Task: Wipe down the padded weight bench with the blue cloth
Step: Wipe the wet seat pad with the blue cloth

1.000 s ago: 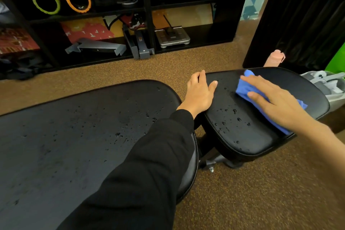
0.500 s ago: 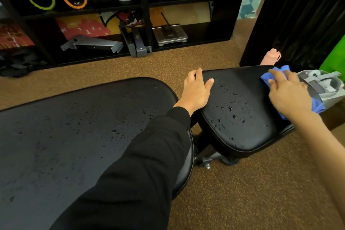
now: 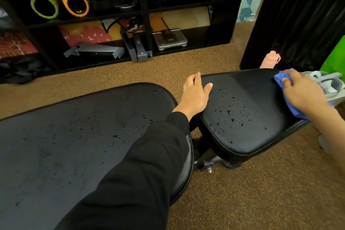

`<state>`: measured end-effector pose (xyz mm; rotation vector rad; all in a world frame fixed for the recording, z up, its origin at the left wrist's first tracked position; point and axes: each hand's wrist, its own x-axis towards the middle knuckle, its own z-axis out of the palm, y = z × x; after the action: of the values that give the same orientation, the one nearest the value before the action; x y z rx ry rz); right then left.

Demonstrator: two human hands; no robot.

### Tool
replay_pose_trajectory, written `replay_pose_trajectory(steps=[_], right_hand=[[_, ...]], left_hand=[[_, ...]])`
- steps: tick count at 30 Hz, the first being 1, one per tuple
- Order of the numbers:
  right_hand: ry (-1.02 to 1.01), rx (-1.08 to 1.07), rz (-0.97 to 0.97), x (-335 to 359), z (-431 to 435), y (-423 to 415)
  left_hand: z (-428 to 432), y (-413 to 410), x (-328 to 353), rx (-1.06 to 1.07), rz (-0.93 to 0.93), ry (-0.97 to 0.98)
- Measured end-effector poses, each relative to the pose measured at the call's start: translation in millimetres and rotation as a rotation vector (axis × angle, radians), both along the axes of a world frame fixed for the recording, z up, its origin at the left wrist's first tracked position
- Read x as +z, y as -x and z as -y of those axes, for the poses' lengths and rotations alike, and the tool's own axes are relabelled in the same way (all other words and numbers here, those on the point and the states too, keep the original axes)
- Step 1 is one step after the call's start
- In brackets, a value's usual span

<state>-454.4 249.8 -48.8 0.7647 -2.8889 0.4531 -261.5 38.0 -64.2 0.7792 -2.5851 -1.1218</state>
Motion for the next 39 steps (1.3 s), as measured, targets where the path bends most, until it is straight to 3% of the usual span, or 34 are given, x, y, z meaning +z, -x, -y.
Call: replay_pose_trajectory(steps=[5, 10, 14, 18, 20, 23, 27, 30, 35, 39], right_hand=[[-0.001, -0.028, 0.046, 2, 63, 1], [0.051, 0.264, 0.06, 5, 99, -50], [0.067, 0.527, 0.092, 0, 74, -76], [0.111, 0.577, 0.041, 0, 45, -57], [0.117, 0.494, 0.036, -1, 50, -40], [0.104, 0.344, 0.071, -4, 78, -25], [0.078, 0.264, 0.078, -3, 116, -35], [0.094, 0.351, 0.103, 2, 135, -61], [0.12, 0.684, 0.117, 4, 108, -94], [0.138, 0.724, 0.083, 6, 72, -77]], left_hand=[[0, 0, 1, -0.007, 0.007, -0.019], [2, 0, -1, -0.006, 0.007, -0.017], [1, -1, 1, -0.009, 0.01, -0.015], [2, -4, 9, -0.051, 0.071, -0.033], [3, -7, 16, -0.079, 0.153, 0.054], [2, -22, 21, -0.104, 0.293, 0.344], [0, -48, 12, -0.106, 0.253, 0.53], [1, -45, 7, -0.062, 0.211, 0.55], [1, -46, 5, -0.058, 0.177, 0.533], [2, -47, 5, -0.059, 0.17, 0.531]])
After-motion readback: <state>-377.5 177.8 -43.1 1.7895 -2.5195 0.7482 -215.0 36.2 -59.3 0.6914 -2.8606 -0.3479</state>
